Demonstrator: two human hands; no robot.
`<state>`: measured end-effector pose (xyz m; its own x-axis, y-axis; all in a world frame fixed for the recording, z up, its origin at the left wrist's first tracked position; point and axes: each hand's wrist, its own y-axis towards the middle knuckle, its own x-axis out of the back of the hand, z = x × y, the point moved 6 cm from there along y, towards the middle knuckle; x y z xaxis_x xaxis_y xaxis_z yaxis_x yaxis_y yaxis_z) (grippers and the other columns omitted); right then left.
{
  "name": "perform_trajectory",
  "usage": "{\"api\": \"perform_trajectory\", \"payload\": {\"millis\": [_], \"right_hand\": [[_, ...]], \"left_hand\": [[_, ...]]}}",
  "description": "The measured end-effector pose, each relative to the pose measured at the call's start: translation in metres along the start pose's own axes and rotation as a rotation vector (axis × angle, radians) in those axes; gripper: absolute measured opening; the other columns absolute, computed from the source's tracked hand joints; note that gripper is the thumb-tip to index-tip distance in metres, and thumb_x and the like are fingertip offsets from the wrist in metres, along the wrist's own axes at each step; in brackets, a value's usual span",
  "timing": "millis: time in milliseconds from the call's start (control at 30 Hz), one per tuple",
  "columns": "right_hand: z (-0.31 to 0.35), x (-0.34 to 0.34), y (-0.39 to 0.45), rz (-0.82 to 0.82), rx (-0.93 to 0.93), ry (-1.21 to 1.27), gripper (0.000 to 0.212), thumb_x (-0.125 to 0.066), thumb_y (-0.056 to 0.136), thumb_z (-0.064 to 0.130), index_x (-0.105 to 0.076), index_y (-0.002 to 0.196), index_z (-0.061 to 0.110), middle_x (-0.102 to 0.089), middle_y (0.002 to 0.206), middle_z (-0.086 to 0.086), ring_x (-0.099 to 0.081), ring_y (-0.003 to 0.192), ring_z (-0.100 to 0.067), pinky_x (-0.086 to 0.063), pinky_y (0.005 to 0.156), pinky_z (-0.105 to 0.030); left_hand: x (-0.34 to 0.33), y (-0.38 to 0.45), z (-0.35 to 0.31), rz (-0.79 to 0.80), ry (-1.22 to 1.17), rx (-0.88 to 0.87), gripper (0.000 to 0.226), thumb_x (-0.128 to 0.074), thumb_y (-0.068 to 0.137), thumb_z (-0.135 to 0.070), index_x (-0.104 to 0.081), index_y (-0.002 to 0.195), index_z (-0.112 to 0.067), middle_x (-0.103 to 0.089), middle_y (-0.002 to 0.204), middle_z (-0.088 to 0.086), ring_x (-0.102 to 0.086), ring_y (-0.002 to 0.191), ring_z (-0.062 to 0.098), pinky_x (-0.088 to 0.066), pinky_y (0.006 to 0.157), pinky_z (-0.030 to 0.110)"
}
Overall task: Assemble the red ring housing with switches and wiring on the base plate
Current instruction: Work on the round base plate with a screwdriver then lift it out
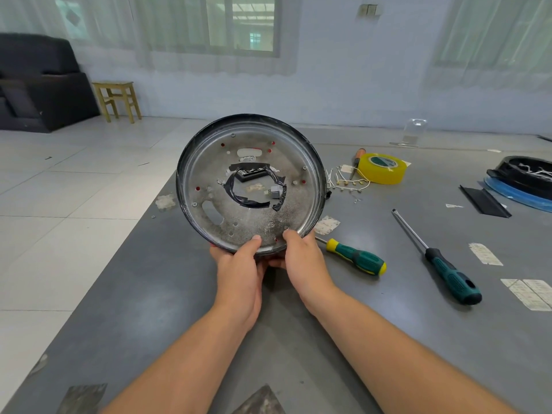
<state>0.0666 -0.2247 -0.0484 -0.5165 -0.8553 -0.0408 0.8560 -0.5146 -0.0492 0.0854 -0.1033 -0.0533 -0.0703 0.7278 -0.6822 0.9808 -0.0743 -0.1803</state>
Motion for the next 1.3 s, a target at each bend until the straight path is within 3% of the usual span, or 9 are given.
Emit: {"api": "perform_trajectory", "payload": {"millis": [167, 333, 433, 533, 633, 733, 833, 1000, 1300], "right_hand": [[0.000, 0.001, -0.002, -0.012, -0.013, -0.079, 0.037, -0.045, 0.096, 0.025, -0.052, 0.132, 0.019, -0.072, 0.107, -0.003, -0.072, 0.070, -0.007, -0.064, 0.078, -0.043], [-0.003, 0.001, -0.001, -0.024, -0.041, -0.072, 0.046, -0.045, 0.090, 0.030, -0.055, 0.132, 0.015, -0.073, 0.104, -0.003, -0.074, 0.078, -0.014, -0.064, 0.079, -0.044], [-0.003, -0.001, -0.001, 0.002, -0.057, -0.055, 0.040, -0.050, 0.096, 0.031, -0.057, 0.132, 0.016, -0.074, 0.110, -0.003, -0.073, 0.094, -0.019, -0.062, 0.087, -0.046], [0.007, -0.003, -0.001, 0.107, -0.073, -0.004, 0.035, -0.054, 0.102, 0.043, -0.065, 0.124, 0.018, -0.077, 0.110, -0.004, -0.076, 0.095, -0.018, -0.064, 0.076, -0.037], [0.028, 0.016, 0.009, 0.132, -0.112, -0.061, 0.050, -0.054, 0.098, 0.058, -0.071, 0.105, 0.011, -0.078, 0.100, -0.010, -0.078, 0.079, -0.026, -0.064, 0.074, -0.038], [0.062, 0.064, 0.031, -0.001, 0.086, -0.299, 0.034, -0.060, 0.097, 0.049, -0.072, 0.090, 0.018, -0.078, 0.089, -0.005, -0.076, 0.071, -0.019, -0.063, 0.079, -0.042], [0.074, 0.120, 0.055, -0.212, 0.177, -0.507, 0.021, -0.061, 0.095, 0.041, -0.070, 0.086, 0.025, -0.076, 0.076, 0.004, -0.073, 0.085, -0.019, -0.059, 0.088, -0.046], [0.040, 0.174, 0.103, -0.288, 0.045, -0.759, 0.018, -0.063, 0.098, 0.029, -0.069, 0.113, 0.021, -0.071, 0.116, -0.005, -0.063, 0.105, -0.024, -0.053, 0.095, -0.042], [0.036, 0.170, 0.169, -0.267, 0.196, -0.950, 0.036, -0.070, 0.095, 0.027, -0.067, 0.128, 0.012, -0.068, 0.124, -0.009, -0.063, 0.112, -0.026, -0.047, 0.095, -0.033]], "left_hand": [[-0.001, -0.001, 0.000, -0.005, -0.024, 0.004, 0.059, -0.058, 0.099, 0.006, -0.039, 0.148, -0.022, -0.070, 0.132, 0.014, -0.073, 0.115, 0.030, -0.065, 0.080, 0.034], [-0.003, -0.001, 0.001, 0.004, 0.007, -0.027, 0.060, -0.064, 0.099, -0.001, -0.037, 0.149, -0.020, -0.070, 0.133, 0.012, -0.072, 0.118, 0.029, -0.059, 0.101, 0.049], [-0.001, 0.002, -0.001, -0.022, 0.021, -0.032, 0.056, -0.062, 0.099, 0.002, -0.041, 0.146, -0.020, -0.070, 0.132, 0.011, -0.072, 0.117, 0.027, -0.058, 0.101, 0.048], [0.002, 0.006, -0.006, -0.033, 0.012, -0.017, 0.052, -0.060, 0.099, 0.004, -0.046, 0.144, -0.017, -0.070, 0.132, 0.011, -0.071, 0.118, 0.028, -0.061, 0.096, 0.047], [0.006, 0.010, -0.014, -0.043, 0.009, -0.024, 0.049, -0.059, 0.100, 0.006, -0.045, 0.141, -0.016, -0.068, 0.135, 0.011, -0.068, 0.123, 0.029, -0.061, 0.092, 0.047], [0.010, 0.015, -0.017, -0.048, 0.003, -0.023, 0.044, -0.060, 0.100, 0.007, -0.046, 0.133, -0.018, -0.065, 0.137, 0.013, -0.067, 0.123, 0.033, -0.062, 0.091, 0.054], [0.012, 0.019, -0.016, -0.045, 0.011, -0.011, 0.038, -0.061, 0.100, 0.006, -0.047, 0.123, -0.021, -0.064, 0.137, 0.014, -0.067, 0.122, 0.034, -0.064, 0.083, 0.055], [0.012, 0.028, -0.013, -0.015, 0.036, -0.025, 0.048, -0.061, 0.099, 0.007, -0.046, 0.136, -0.020, -0.065, 0.137, 0.010, -0.067, 0.122, 0.031, -0.065, 0.080, 0.052], [0.015, 0.041, -0.010, 0.026, 0.078, -0.051, 0.052, -0.063, 0.099, 0.006, -0.049, 0.141, -0.022, -0.073, 0.130, 0.004, -0.074, 0.112, 0.024, -0.065, 0.079, 0.051]]}}
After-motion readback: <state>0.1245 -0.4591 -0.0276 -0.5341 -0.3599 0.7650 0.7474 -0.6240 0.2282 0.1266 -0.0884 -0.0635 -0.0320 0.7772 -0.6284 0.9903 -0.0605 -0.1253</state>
